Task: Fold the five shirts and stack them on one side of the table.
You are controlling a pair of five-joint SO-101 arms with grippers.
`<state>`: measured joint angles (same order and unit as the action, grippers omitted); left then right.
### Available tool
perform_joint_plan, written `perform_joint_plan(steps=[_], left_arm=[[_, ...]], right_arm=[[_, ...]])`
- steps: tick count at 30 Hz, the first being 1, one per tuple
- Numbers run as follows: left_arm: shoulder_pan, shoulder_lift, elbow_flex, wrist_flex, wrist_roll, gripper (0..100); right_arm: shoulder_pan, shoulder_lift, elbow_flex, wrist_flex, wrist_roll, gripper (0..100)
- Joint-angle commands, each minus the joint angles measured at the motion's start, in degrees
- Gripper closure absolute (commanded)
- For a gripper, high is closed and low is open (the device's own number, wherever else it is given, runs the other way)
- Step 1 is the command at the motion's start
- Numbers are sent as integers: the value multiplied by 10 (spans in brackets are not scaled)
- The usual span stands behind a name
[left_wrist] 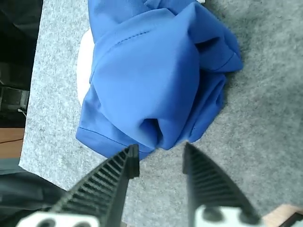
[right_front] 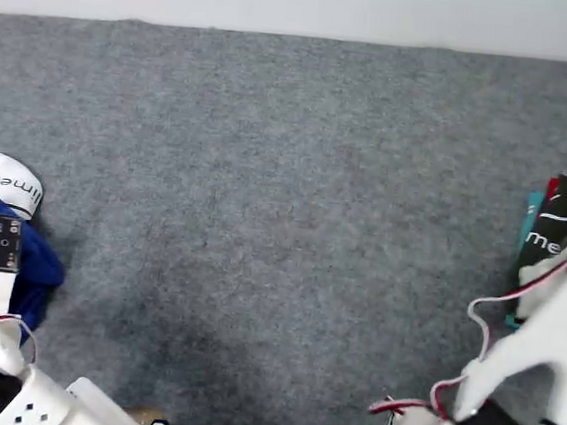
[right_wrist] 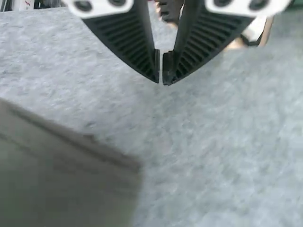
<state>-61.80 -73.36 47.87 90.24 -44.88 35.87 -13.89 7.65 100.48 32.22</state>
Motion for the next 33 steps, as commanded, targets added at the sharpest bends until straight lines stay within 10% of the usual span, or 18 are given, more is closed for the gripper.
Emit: perform_joint_plan(steps=[1, 27, 33], left_arm=[[-1, 29, -6, -20, -5, 799], [71, 404, -97, -196, 66, 773], [113, 401, -53, -246, 66, 940]], right_arm=[[-31, -58, 64, 23, -4, 990], [-44, -304, 246, 24, -4, 990], [-44, -339, 247, 24, -4, 990]])
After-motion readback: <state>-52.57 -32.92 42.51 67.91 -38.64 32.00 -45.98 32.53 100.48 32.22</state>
